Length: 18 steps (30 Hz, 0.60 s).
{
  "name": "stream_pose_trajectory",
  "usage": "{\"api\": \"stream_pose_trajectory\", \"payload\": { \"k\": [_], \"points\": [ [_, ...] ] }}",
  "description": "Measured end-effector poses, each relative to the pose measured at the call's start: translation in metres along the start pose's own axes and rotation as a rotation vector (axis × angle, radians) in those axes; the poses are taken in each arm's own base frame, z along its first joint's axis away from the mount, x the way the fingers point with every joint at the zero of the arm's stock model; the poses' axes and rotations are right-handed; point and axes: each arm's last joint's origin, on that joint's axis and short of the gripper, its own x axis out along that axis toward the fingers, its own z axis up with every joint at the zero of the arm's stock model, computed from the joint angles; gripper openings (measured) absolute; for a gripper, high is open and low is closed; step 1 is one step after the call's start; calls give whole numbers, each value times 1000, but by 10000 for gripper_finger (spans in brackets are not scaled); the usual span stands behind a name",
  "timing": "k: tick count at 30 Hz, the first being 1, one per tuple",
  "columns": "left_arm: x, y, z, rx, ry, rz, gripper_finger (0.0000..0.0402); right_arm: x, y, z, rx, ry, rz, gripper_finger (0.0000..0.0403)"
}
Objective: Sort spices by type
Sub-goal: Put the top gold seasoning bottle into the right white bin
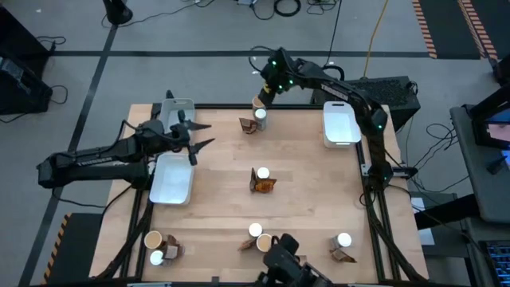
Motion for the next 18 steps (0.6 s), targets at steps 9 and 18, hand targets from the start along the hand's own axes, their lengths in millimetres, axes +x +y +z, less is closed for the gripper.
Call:
{"api": "stream_pose_trajectory", "payload": {
  "k": [9, 18],
  "points": [
    [-2, -3, -6, -17, 62, -41, 219, 19, 2, 15, 120, 12, 11, 231],
    [-2, -3, -8, -21, 78, -46, 219, 41, 4, 4, 152, 83, 9, 265]
  ]
}}
